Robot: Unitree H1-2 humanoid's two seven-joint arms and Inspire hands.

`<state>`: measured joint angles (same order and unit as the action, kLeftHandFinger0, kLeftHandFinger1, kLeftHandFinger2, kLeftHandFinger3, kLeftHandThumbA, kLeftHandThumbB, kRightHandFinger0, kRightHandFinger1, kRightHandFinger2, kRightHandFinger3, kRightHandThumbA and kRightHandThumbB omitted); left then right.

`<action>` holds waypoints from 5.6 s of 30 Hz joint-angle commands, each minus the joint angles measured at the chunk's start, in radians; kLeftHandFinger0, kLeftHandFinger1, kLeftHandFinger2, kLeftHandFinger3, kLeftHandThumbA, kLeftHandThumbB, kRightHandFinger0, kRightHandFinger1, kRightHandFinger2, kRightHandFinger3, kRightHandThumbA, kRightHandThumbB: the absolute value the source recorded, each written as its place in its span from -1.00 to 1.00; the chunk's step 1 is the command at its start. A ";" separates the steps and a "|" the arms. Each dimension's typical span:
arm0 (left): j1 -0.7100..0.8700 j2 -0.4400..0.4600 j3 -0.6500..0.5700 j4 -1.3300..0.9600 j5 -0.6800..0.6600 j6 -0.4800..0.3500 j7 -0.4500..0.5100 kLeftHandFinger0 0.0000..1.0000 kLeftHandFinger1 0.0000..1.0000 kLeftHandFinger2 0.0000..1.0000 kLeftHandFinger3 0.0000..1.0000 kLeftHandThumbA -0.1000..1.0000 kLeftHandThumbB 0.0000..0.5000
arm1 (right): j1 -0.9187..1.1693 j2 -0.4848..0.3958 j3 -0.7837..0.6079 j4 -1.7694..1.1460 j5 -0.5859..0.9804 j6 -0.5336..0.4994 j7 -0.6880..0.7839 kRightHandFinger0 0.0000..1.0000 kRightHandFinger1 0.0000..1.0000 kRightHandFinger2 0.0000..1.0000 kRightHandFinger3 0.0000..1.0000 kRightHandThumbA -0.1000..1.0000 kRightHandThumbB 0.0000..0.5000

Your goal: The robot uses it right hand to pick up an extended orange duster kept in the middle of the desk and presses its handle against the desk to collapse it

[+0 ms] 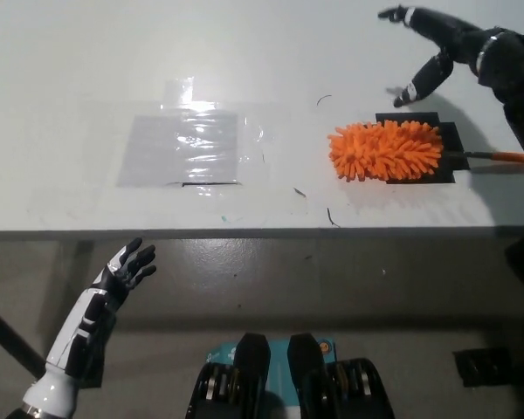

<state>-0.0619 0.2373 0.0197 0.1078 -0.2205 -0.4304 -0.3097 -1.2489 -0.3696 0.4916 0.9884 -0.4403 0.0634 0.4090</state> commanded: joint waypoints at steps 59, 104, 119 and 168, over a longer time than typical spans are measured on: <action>-0.005 0.003 0.025 -0.016 0.028 -0.039 -0.009 1.00 1.00 1.00 1.00 1.00 0.29 | -0.097 0.153 0.034 0.463 -0.078 -0.069 -0.047 1.00 1.00 1.00 1.00 1.00 0.37; -0.009 0.002 0.028 -0.005 0.019 -0.040 -0.013 1.00 1.00 1.00 1.00 1.00 0.23 | -0.253 0.086 -0.456 0.273 0.193 -0.433 -0.667 -1.00 -0.33 0.46 0.56 -1.00 -0.50; 0.004 -0.009 0.032 -0.007 0.027 -0.040 -0.009 1.00 1.00 1.00 1.00 1.00 0.31 | -0.193 0.169 -0.560 0.083 0.248 -0.533 -0.799 -1.00 -0.63 0.10 0.18 -1.00 -0.47; 0.018 -0.020 0.043 -0.013 0.027 -0.040 -0.018 1.00 1.00 1.00 1.00 1.00 0.19 | 0.058 0.301 -0.724 0.272 0.477 -0.533 -0.787 -1.00 -1.00 -0.52 -0.47 -0.97 -0.63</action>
<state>-0.0378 0.2091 0.0537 0.1217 -0.1890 -0.4318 -0.3174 -1.1805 -0.0664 -0.2514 1.2099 0.0313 -0.4286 -0.4119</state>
